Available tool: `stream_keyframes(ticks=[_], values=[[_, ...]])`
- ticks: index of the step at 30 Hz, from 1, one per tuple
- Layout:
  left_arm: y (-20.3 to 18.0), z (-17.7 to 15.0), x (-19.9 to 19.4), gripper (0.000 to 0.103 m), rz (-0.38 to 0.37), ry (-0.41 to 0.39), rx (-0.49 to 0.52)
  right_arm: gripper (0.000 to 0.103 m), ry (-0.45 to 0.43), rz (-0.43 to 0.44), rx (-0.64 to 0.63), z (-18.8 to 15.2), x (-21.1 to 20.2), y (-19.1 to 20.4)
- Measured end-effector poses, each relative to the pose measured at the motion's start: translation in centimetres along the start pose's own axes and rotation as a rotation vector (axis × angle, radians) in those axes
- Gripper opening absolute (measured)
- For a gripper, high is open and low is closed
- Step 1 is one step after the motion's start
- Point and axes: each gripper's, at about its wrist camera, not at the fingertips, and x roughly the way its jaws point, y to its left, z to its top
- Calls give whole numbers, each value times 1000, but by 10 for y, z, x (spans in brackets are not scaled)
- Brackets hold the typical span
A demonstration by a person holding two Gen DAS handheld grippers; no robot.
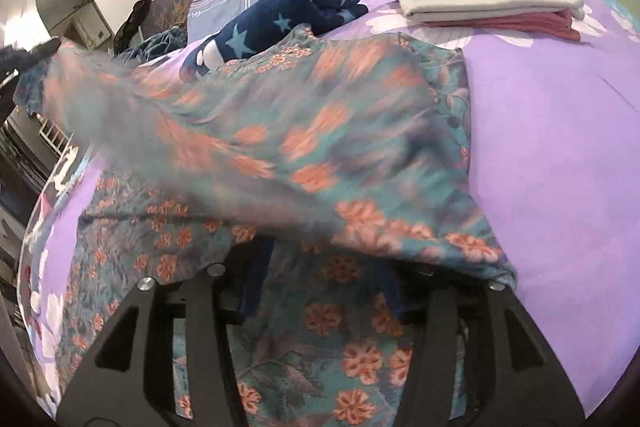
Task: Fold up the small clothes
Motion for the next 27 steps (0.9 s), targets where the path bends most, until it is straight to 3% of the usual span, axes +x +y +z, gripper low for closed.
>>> stream_keyframes(ticks=[6, 8, 10, 14, 18, 22, 24, 27], values=[[37, -42, 25, 3, 134, 116, 31, 58, 12, -38, -44, -2, 3, 14], [48, -55, 34, 3, 147, 146, 7, 59, 39, -56, -62, -4, -1, 20], [58, -64, 42, 3, 148, 166, -22, 65, 79, -9, -77, -8, -11, 25], [68, -69, 36, 2, 89, 156, -70, 65, 115, 205, -73, -7, -42, 27], [57, -56, 5, 2, -47, 67, -82, 65, -19, 254, -19, 20, -80, 8], [31, -45, -16, 3, -72, 20, -13, 63, -71, 78, -46, 61, -69, -9], [21, -43, -20, 3, -75, 14, 19, 51, -45, -3, -25, 81, -45, -19], [12, -44, -19, 3, -63, 19, 48, 50, 0, -145, -34, 102, -2, -25]])
